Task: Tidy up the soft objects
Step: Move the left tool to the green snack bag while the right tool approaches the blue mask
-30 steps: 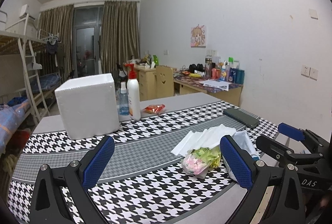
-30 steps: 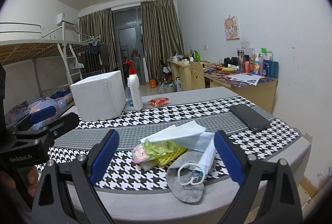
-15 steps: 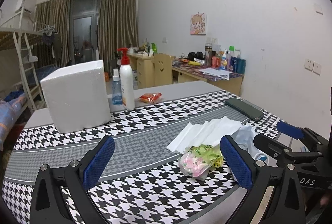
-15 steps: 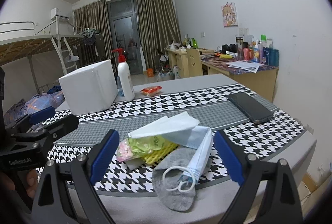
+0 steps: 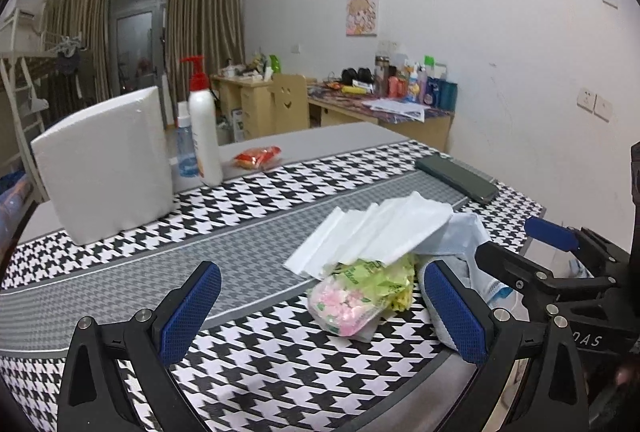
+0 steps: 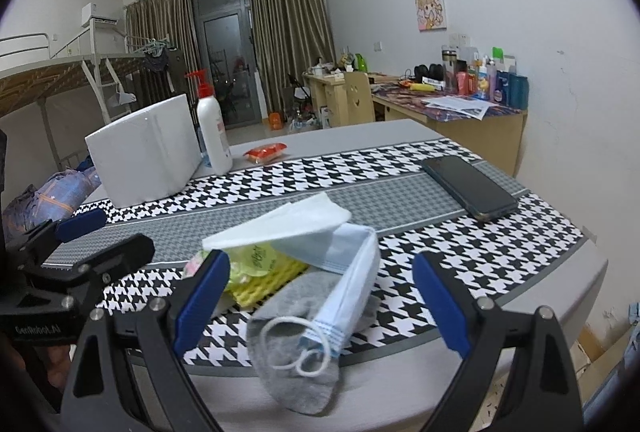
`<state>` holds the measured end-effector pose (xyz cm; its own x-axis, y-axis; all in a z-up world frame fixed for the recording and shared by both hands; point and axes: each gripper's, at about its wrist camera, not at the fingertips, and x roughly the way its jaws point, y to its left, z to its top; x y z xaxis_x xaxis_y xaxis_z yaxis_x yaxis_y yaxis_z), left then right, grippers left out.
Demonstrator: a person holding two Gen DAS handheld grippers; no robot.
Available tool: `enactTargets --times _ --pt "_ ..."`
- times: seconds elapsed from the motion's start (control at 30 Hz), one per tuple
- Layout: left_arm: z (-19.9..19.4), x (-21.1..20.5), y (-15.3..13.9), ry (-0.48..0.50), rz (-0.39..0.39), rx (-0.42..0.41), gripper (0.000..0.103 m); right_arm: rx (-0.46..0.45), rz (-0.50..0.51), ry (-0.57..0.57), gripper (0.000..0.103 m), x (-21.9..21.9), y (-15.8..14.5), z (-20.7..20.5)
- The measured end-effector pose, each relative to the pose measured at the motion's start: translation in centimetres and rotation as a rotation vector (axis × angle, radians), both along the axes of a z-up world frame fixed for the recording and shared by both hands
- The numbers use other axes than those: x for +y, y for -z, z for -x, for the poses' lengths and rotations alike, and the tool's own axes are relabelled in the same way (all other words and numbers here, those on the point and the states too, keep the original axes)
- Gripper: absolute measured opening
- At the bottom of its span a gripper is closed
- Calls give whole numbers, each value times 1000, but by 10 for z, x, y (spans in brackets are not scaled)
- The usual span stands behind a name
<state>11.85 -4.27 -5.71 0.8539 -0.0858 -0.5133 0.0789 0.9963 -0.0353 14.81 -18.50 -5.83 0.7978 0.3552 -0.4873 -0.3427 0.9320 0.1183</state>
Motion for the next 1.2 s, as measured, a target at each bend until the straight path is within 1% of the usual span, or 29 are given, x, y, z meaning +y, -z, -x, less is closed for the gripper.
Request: enactTargets --times 0.23,0.33,0.57,0.63,0.73,0.87,0.93,1.0,1.17,1.2 --pt "-14 -9 12 23 -10 50 102 37 10 5 95 -5 7 -9" --pt "-21 -12 19 36 -5 94 102 53 11 6 95 -7 10 -12" --pt "-32 -12 28 52 -6 130 102 86 9 11 95 -12 17 -21" --pt "-35 -12 30 66 -12 146 97 96 4 10 95 -13 18 -23" --pt "-42 -15 35 81 -44 167 95 110 -10 -2 95 -15 19 -25" --pt "-49 -16 40 102 -34 196 89 121 -14 -4 95 -16 21 -28" --pt "-53 -16 43 114 -22 223 80 131 -21 -6 95 -17 23 -29" --pt "-55 -17 44 123 -19 235 74 135 -22 -6 95 -18 24 -30" --pt "-55 -19 47 137 -23 253 67 145 -22 -16 95 -18 26 -30" --pt "-55 -19 47 139 -23 253 63 147 -21 -18 95 -18 27 -31"
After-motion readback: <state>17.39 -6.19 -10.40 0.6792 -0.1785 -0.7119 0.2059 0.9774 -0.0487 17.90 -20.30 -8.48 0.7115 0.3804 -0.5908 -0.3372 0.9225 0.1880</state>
